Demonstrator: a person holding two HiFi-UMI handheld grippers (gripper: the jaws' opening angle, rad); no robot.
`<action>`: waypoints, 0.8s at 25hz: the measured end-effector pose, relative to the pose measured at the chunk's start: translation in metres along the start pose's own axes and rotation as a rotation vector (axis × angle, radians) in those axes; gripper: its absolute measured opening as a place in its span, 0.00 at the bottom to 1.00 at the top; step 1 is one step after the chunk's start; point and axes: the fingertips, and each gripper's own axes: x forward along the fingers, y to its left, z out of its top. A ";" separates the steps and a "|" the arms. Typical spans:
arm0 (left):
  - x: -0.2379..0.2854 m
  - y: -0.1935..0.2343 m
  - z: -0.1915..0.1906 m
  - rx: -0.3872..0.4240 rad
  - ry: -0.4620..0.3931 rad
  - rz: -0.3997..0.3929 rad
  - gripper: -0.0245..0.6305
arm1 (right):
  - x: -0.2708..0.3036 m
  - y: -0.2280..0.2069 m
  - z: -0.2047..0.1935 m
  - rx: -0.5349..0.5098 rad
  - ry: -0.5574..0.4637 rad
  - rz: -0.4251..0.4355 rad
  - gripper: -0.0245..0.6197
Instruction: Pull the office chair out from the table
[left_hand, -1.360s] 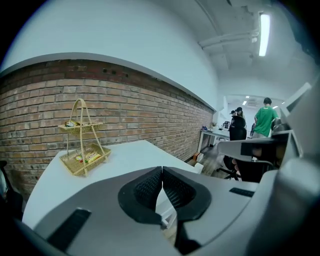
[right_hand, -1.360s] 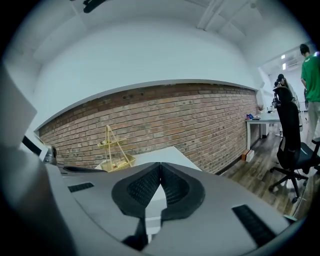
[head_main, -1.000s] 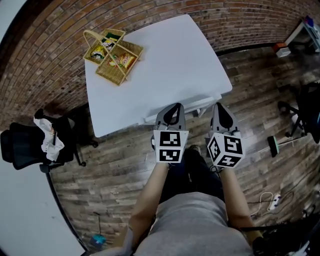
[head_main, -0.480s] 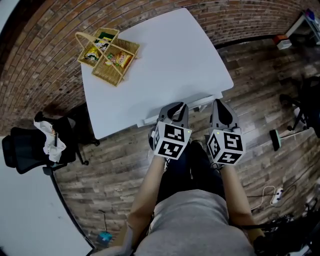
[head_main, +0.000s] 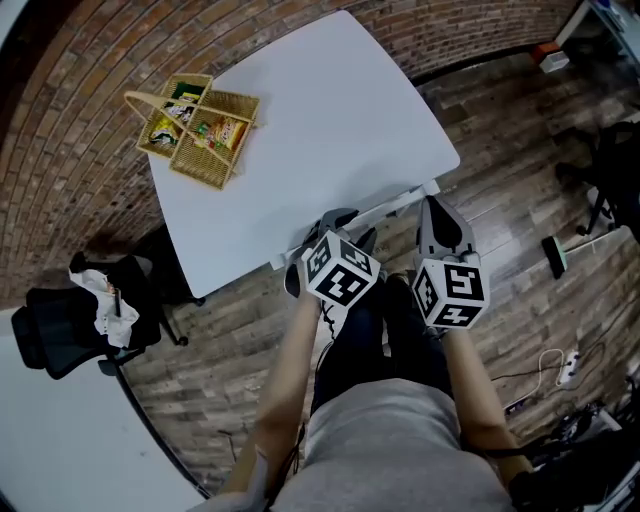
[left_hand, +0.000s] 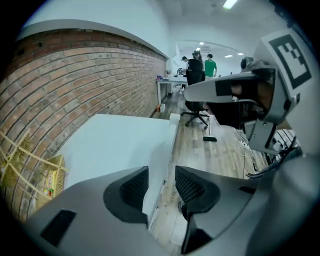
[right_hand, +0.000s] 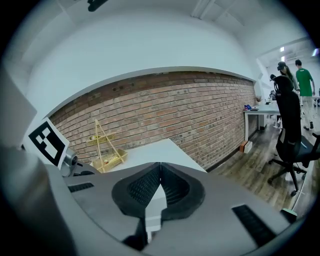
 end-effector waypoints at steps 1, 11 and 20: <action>0.004 0.000 -0.003 0.017 0.021 -0.013 0.30 | 0.000 -0.001 -0.001 0.004 0.002 -0.005 0.06; 0.038 -0.002 -0.024 0.220 0.224 -0.064 0.30 | 0.005 -0.011 -0.013 0.022 0.031 -0.038 0.06; 0.054 -0.007 -0.021 0.229 0.245 -0.113 0.29 | 0.009 -0.018 -0.023 0.029 0.064 -0.058 0.06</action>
